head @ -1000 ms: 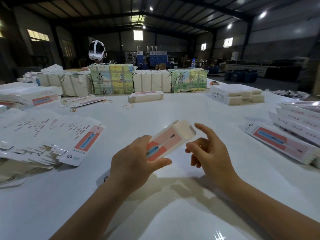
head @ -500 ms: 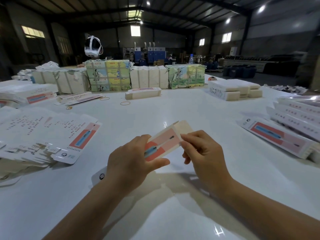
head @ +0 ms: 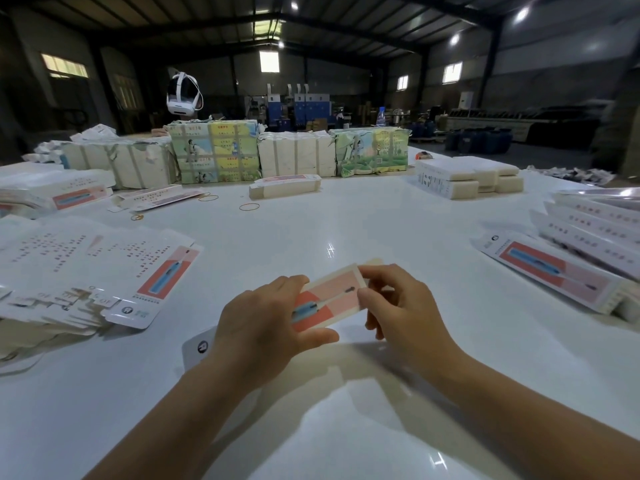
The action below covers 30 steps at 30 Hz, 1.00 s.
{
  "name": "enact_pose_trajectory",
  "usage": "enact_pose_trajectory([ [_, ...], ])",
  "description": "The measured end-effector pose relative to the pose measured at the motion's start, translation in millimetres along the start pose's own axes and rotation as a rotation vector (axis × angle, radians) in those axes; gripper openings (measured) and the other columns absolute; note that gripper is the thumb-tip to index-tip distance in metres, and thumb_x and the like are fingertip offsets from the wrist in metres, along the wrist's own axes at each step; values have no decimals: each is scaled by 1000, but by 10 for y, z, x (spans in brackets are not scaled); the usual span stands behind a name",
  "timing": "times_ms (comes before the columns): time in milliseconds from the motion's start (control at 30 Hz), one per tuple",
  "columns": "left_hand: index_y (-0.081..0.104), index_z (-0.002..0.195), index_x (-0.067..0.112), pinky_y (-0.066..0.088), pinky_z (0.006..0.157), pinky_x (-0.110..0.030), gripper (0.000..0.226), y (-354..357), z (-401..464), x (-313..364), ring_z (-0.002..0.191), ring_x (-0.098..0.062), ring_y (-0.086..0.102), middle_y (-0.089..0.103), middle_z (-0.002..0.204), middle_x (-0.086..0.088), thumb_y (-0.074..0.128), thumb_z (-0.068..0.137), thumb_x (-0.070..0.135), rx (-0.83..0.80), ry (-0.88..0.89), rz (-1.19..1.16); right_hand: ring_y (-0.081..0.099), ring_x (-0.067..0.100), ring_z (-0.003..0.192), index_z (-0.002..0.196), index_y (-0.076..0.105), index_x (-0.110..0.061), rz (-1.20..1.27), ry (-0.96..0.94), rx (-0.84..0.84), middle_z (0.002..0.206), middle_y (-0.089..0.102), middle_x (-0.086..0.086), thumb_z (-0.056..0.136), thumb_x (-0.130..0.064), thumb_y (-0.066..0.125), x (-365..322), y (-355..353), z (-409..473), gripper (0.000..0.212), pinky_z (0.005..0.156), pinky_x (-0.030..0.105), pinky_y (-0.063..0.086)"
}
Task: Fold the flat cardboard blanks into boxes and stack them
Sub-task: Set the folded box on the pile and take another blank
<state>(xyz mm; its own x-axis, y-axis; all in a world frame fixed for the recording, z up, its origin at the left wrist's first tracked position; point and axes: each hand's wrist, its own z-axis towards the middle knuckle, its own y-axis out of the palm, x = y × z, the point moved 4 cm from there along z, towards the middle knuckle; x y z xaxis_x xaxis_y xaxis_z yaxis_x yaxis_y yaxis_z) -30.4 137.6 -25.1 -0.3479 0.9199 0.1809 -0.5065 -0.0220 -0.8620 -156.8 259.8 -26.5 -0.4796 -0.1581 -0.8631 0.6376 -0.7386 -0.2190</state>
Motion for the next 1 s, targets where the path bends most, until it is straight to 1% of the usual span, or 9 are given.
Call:
enact_pose_trajectory([
  [167, 51, 126, 21, 51, 70, -24, 87, 2, 2, 23, 84, -19, 66, 63, 117, 3, 41, 61, 78, 11, -6, 5, 54, 12, 68, 100, 63, -37, -50, -3, -30, 80, 51, -11, 96, -8, 49, 18, 39, 1, 33, 50, 12, 42],
  [333, 51, 124, 25, 44, 65, -15, 81, -14, -6, -28, 79, -16, 65, 63, 116, 7, 44, 63, 77, 24, -35, -36, 50, -2, 79, 116, 57, -40, -334, -81, 18, 93, 47, -11, 94, -23, 56, -63, -4, 16, 29, 72, 13, 40],
  [433, 51, 120, 28, 38, 60, -8, 76, -27, -5, -59, 72, -10, 58, 62, 116, 11, 44, 64, 78, 32, -39, -83, 43, 2, 106, 144, 29, -35, -361, -44, 188, 126, 33, -6, 81, -36, 72, -67, -122, 45, 77, 95, 21, 42],
  [533, 51, 123, 27, 40, 61, -9, 78, -17, -9, -37, 73, -8, 56, 62, 118, 10, 46, 64, 78, 35, -20, -101, 52, 14, 110, 147, 16, -36, 136, 309, 121, 136, 43, -1, 72, -23, 79, 81, -105, 82, 99, 92, 40, 49],
  [600, 49, 126, 28, 42, 64, -9, 82, -10, -6, -11, 77, -9, 59, 60, 120, 12, 44, 63, 80, 28, -16, -98, 67, 21, 92, 139, 40, -16, 689, 515, -38, 111, 66, 7, 67, -8, 74, 143, 30, 72, 80, 73, 37, 56],
  [667, 47, 128, 28, 45, 68, -11, 87, 0, -8, 5, 85, -11, 63, 58, 123, 12, 39, 61, 82, 16, -14, -113, 70, 24, 84, 113, 60, -7, 804, 509, -133, 92, 71, 10, 64, -1, 69, 132, 87, 65, 50, 69, 31, 57],
  [767, 43, 130, 28, 46, 68, -10, 92, 6, -10, 21, 88, -12, 64, 57, 124, 12, 34, 57, 84, 0, -15, -130, 70, 25, 87, 101, 66, -8, 631, 369, -80, 92, 72, 10, 75, 5, 66, 111, 48, 55, 29, 75, 30, 57],
  [867, 44, 130, 26, 38, 64, -5, 93, 4, -4, 60, 87, -11, 63, 59, 121, 10, 33, 57, 82, 20, -6, -94, 67, 7, 83, 104, 68, -17, 67, 96, -26, 86, 70, -7, 89, -10, 61, 10, -42, 4, 18, 74, 18, 52],
  [1000, 47, 129, 24, 50, 72, -23, 90, 3, -4, 124, 88, -15, 64, 61, 117, 6, 32, 59, 79, 69, -6, -5, 51, -6, 71, 122, 60, -8, -448, -190, -17, 82, 54, -20, 96, -15, 51, -106, 19, -62, 28, 68, 3, 35],
])
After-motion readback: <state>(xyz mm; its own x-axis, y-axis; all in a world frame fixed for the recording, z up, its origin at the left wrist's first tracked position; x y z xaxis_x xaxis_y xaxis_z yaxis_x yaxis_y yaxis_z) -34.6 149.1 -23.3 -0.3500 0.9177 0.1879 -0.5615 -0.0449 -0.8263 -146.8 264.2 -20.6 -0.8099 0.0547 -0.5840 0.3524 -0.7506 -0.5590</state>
